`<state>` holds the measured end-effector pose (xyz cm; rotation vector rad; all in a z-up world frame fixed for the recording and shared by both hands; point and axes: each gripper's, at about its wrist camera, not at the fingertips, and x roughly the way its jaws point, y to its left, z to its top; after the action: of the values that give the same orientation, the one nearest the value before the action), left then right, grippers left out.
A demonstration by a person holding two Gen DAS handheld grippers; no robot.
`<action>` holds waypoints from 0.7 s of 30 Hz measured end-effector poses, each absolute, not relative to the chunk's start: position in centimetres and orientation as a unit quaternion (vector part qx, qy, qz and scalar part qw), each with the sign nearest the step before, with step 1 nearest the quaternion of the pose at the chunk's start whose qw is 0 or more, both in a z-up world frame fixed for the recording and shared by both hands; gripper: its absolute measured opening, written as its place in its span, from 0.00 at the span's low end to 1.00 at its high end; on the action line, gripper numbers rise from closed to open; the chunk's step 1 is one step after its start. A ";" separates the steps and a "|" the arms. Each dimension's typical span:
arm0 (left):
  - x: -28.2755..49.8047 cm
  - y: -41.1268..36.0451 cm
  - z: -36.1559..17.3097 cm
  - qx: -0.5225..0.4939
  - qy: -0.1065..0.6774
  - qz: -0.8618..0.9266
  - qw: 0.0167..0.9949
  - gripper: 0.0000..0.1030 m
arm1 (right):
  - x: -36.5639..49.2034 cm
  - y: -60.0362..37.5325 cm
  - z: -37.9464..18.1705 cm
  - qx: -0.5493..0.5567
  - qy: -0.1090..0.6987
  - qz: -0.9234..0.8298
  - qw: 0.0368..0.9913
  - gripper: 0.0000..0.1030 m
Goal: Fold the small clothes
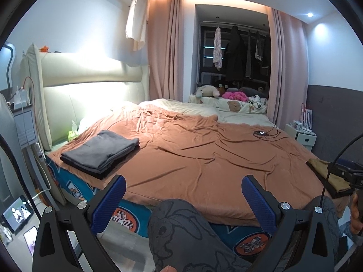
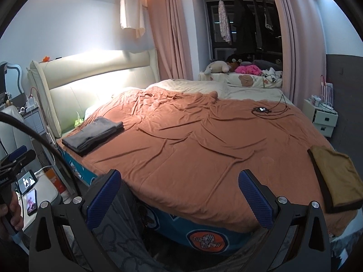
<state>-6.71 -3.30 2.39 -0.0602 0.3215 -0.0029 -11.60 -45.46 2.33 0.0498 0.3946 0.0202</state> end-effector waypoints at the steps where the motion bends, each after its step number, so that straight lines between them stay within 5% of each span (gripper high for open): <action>1: -6.8 -3.3 2.2 -0.031 0.161 -0.002 0.987 1.00 | -11.8 -45.4 2.1 0.026 0.195 0.009 0.980 1.00; 21: -6.9 -4.0 0.9 -0.028 0.159 -0.008 0.987 1.00 | -12.3 -45.1 0.4 0.048 0.177 0.002 0.983 1.00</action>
<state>-6.90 -3.95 0.88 -0.0564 0.3189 -0.0152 -12.34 -45.09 0.44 0.0962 0.3555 0.0050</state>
